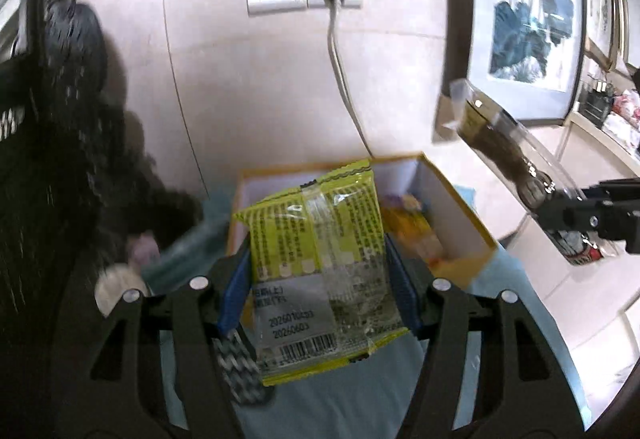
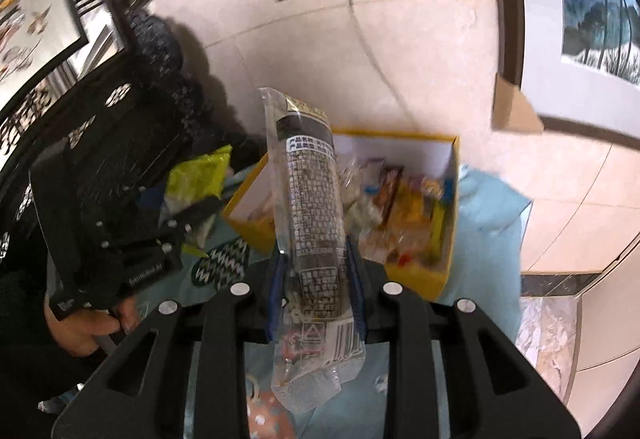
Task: Organize snacks
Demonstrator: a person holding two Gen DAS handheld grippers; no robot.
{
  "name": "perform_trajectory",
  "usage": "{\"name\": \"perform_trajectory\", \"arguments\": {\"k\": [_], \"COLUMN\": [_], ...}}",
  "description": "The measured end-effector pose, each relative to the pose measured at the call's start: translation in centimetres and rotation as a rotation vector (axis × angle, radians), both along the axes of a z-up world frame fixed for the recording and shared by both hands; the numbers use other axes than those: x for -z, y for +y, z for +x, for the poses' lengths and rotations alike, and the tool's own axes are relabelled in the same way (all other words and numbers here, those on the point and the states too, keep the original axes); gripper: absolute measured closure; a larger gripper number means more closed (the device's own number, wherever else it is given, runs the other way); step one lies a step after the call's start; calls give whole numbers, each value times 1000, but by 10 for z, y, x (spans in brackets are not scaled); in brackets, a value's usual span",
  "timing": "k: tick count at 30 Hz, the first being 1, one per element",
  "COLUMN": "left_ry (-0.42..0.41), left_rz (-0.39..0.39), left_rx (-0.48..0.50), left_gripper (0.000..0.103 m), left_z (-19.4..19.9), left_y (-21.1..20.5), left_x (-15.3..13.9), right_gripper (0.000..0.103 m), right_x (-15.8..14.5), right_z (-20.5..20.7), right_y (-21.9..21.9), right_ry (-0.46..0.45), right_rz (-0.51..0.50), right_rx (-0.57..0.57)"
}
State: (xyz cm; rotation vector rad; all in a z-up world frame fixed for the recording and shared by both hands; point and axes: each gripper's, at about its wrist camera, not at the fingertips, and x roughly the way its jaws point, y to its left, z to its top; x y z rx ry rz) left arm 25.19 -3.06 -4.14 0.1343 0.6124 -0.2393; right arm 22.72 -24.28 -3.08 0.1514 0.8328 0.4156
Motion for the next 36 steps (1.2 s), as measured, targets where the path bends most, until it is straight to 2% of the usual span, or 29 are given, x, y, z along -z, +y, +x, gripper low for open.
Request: {"name": "perform_trajectory", "arguments": {"k": [6, 11, 20, 22, 23, 24, 26, 27, 31, 36], "left_ry": [-17, -12, 17, 24, 26, 34, 59, 58, 60, 125], "left_rz": [29, 21, 25, 33, 40, 37, 36, 42, 41, 7], "left_rx": [-27, -41, -49, -56, -63, -68, -98, -116, -135, -158], "left_gripper": [41, 41, 41, 40, 37, 26, 5, 5, 5, 2], "left_z": [42, 68, 93, 98, 101, 105, 112, 112, 102, 66], "left_y": [-10, -15, -17, -17, -16, -15, -11, -9, 0, 5], "left_x": [-22, -18, -2, 5, 8, 13, 24, 27, 28, 18], "right_gripper": [74, 74, 74, 69, 52, 29, 27, 27, 27, 27], "right_x": [-18, -23, 5, 12, 14, 20, 27, 30, 29, 27], "right_z": [39, 66, 94, 98, 101, 107, 113, 113, 100, 66], "right_y": [-5, -3, 0, 1, 2, 3, 6, 5, -6, -4], "right_ry": [-22, -27, 16, 11, 2, 10, 16, 16, 12, 19], "right_rz": [-41, -69, -92, -105, -122, -152, -214, -227, -175, -179], "right_rx": [33, 37, 45, 52, 64, 81, 105, 110, 129, 146]}}
